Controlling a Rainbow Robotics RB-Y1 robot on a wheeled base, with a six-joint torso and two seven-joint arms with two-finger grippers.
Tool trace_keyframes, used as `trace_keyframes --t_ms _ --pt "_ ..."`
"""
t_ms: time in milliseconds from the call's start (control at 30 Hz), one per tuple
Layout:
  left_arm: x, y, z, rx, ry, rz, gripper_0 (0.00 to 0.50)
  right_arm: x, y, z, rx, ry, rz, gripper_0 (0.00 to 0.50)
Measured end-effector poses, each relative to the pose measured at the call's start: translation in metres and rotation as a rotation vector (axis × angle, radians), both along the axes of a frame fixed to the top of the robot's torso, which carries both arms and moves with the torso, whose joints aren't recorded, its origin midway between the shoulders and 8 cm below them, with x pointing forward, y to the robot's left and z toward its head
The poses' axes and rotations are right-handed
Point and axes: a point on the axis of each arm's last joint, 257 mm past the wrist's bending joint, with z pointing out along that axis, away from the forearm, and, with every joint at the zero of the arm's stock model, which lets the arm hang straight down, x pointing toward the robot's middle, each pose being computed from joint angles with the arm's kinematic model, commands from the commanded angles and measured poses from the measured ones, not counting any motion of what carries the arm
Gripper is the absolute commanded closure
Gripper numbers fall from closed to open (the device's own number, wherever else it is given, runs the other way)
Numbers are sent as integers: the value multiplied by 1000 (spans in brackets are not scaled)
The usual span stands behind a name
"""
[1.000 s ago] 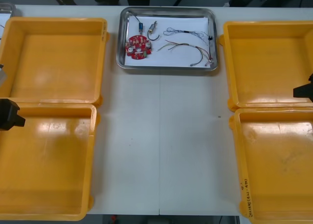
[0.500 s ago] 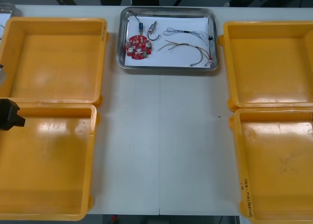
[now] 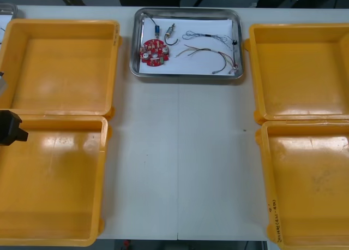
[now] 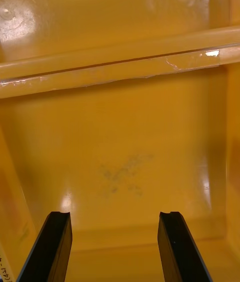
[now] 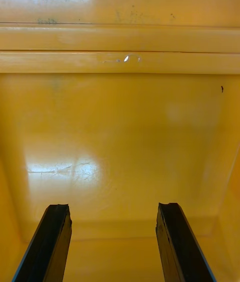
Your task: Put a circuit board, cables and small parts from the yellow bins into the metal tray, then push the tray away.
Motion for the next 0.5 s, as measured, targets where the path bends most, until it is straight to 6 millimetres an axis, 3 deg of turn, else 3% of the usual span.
trace_keyframes --t_ms 500 --pt "0 0 0 0 0 0 0 0 0 0 0 0 0 0"
